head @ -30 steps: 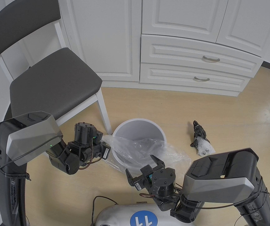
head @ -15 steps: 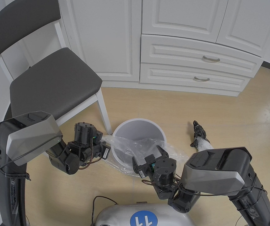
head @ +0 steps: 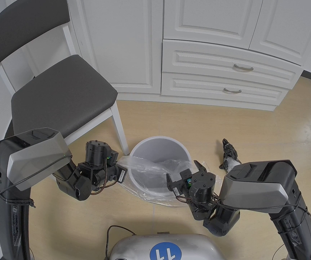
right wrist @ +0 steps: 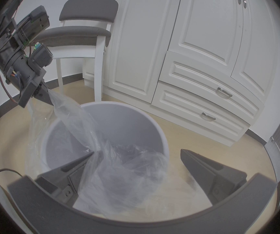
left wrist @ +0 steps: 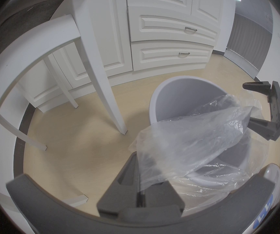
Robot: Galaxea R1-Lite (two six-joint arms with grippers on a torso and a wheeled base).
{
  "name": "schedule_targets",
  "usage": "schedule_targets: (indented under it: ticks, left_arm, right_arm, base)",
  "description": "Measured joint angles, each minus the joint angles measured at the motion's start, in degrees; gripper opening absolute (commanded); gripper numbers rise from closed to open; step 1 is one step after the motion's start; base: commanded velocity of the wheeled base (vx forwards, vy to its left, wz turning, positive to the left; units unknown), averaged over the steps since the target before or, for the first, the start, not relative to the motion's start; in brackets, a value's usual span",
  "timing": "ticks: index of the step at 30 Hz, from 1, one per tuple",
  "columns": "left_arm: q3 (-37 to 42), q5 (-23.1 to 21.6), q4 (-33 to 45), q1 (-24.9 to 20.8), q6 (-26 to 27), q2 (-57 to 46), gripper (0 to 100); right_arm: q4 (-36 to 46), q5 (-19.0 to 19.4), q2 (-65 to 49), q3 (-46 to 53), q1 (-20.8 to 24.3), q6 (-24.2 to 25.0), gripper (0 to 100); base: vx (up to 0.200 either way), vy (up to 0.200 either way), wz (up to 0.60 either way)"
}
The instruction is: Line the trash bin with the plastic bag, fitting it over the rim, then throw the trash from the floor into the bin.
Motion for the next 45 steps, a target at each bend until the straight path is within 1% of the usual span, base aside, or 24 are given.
schedule_targets:
  ticks: [5,8,9,17,22,26,30,33,37,41,42,45]
  left_arm:
    - [0.0,0.0,0.0,0.0,0.0,0.0,0]
    - [0.1,-0.1,0.0,0.0,0.0,0.0,0]
    - [0.1,-0.1,0.0,0.0,-0.1,0.0,100]
    - [1.4,-0.6,0.0,0.1,0.9,-0.5,100]
    - [3.5,-4.2,0.0,0.8,3.8,-1.8,100]
    - [5.4,-6.6,0.0,1.2,4.5,-3.4,100]
    - [8.3,-10.2,0.0,1.6,5.4,-6.1,100]
    - [10.3,-12.8,0.0,1.7,7.0,-8.0,100]
    - [12.0,-14.8,0.0,2.1,9.0,-9.8,100]
    - [12.5,-15.6,0.0,2.4,9.5,-10.3,100]
    - [12.5,-15.7,-0.1,2.4,9.4,-10.4,100]
    - [12.8,-16.0,-0.9,2.4,9.4,-10.8,100]
  right_arm:
    - [0.0,1.8,-1.6,2.8,0.0,0.2,100]
    - [0.0,2.1,-1.7,3.2,0.5,0.4,100]
    - [0.0,2.1,-1.7,3.2,0.4,0.4,100]
    - [0.0,2.3,-1.1,2.2,0.6,0.6,100]
    - [0.0,2.4,-0.8,2.0,0.6,0.8,100]
    - [0.0,2.5,-0.4,1.6,0.6,1.0,100]
    - [0.0,2.5,-0.2,1.0,0.6,1.0,100]
    - [0.0,2.5,-0.2,0.8,0.5,1.0,100]
    - [0.0,2.5,-0.1,0.7,0.3,1.0,100]
    - [0.0,2.5,0.0,0.7,0.2,1.0,100]
    - [0.0,2.5,0.0,0.7,0.1,1.0,0]
    - [0.0,2.5,0.0,0.5,-0.2,1.0,0]
  base:
    - [0.0,0.0,0.0]
    - [0.0,0.0,0.0]
    - [0.0,0.0,0.0]
    - [0.0,0.0,0.0]
    - [0.0,0.0,0.0]
    - [0.0,0.0,0.0]
    - [0.0,0.0,0.0]
    - [0.0,0.0,0.0]
    - [0.0,0.0,0.0]
    - [0.0,0.0,0.0]
    - [0.0,0.0,0.0]
    - [0.0,0.0,0.0]
